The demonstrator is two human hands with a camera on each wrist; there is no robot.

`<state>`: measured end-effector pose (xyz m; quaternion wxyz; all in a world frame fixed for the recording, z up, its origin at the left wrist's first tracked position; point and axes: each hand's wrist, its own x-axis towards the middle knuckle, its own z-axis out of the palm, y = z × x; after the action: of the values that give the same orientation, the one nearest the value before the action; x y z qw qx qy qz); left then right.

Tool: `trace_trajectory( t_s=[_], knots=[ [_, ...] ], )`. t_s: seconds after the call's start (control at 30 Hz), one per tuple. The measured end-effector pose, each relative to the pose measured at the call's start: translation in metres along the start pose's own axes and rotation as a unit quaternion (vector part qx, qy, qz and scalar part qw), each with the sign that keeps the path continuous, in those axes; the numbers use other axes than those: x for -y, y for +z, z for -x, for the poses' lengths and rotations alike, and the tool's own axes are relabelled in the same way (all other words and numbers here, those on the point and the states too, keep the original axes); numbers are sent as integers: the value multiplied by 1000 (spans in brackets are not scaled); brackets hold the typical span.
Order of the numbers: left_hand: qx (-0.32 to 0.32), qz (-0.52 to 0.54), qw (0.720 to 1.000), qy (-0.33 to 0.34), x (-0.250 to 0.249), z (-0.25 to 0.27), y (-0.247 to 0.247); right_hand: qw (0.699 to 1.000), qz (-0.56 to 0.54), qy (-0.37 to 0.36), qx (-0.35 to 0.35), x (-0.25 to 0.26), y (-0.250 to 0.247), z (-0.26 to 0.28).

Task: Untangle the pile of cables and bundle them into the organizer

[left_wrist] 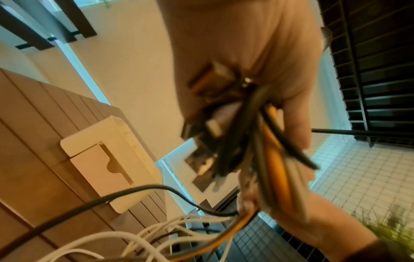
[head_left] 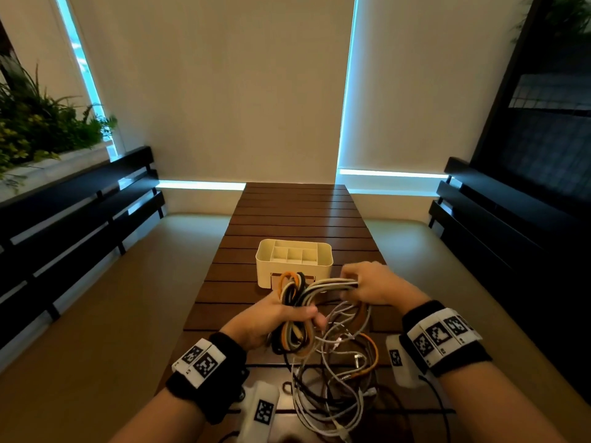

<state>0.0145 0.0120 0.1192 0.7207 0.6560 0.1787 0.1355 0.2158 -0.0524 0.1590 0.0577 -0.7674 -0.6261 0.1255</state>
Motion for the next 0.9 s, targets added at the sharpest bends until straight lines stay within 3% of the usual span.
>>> trace_trajectory(
  t_s=[0.1, 0.2, 0.37, 0.47, 0.57, 0.67, 0.9],
  knots=[
    [-34, 67, 996, 49, 1, -4, 6, 979, -103, -5, -175, 4, 3, -3],
    [-103, 117, 985, 77, -5, -9, 12, 947, -188, 1, -262, 20, -4, -2],
    [-203, 125, 964, 115, -15, -17, 17, 916, -350, -39, -192, 44, -4, 13],
    [-255, 147, 949, 110, -14, -22, 17, 922, -346, -91, -149, 61, 5, 28],
    [-286, 149, 941, 99, -13, -26, 20, 912, -351, -77, -199, 76, 18, 34],
    [-279, 149, 945, 90, -14, -27, 23, 903, -337, -36, -263, 83, 28, 34],
    [-228, 183, 952, 94, -10, -20, 28, 908, -308, 19, -284, 89, 40, 32]
  ],
)
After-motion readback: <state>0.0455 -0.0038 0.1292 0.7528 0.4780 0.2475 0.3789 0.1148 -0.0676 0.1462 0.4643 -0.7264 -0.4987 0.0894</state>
